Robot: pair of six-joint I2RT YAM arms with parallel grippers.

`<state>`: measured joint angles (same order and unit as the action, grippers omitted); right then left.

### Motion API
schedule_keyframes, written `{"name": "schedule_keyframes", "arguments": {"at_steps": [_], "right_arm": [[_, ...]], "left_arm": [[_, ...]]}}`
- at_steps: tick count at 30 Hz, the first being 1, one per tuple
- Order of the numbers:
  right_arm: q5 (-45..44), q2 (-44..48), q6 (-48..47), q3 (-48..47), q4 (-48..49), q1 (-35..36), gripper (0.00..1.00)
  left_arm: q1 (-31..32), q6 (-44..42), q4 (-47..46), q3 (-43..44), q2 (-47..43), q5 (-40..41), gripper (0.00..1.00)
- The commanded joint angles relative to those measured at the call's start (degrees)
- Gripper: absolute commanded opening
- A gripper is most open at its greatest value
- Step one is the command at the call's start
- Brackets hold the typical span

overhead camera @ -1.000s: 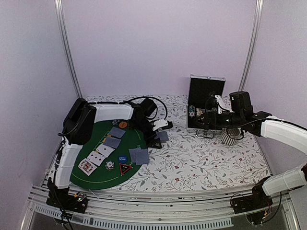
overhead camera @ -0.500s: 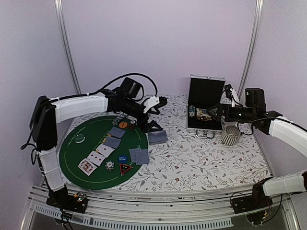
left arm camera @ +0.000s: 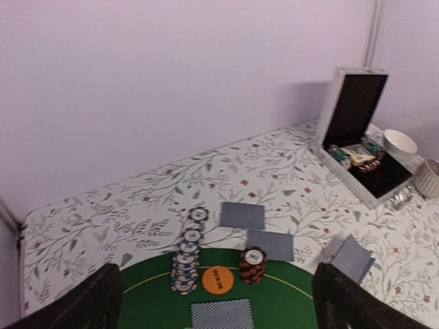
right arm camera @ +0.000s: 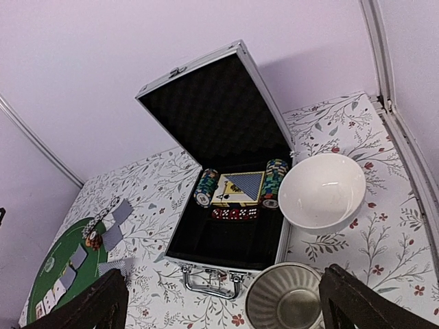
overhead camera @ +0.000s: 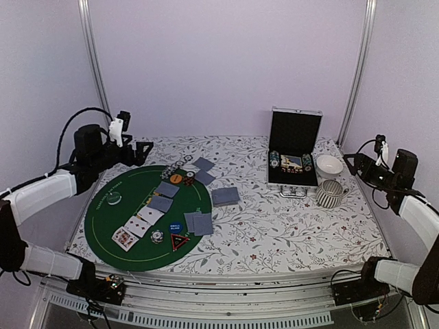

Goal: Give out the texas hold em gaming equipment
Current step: Reset both arms

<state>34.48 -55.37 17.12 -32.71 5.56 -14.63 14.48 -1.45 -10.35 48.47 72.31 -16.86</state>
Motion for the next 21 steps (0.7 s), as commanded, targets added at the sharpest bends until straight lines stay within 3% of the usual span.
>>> {"name": "schedule_keyframes", "arguments": {"at_steps": [1, 7, 10, 16, 21], "right_arm": [[1.17, 0.89, 1.82, 3.75, 8.66, -3.04, 0.99], [-3.32, 3.86, 0.05, 9.21, 15.24, -3.33, 0.99], [-9.83, 7.07, -1.12, 13.66, 19.6, -3.33, 0.99], [-19.84, 10.12, -2.45, 24.99, 35.11, -3.34, 0.99], [-19.45, 2.26, -2.15, 29.98, 50.88, -3.35, 0.99]], "left_arm": [[-3.02, 5.71, -9.13, -10.03, -6.31, 19.57, 0.98], [-3.32, 3.97, -23.04, -24.42, -14.51, 37.99, 0.98], [-3.33, 3.01, -29.96, -30.19, -15.73, 43.55, 0.98], [-3.31, -0.66, -43.72, -39.06, -12.65, 47.57, 0.98], [-3.4, -4.69, -55.96, -41.29, -3.1, 47.06, 0.98]]}}
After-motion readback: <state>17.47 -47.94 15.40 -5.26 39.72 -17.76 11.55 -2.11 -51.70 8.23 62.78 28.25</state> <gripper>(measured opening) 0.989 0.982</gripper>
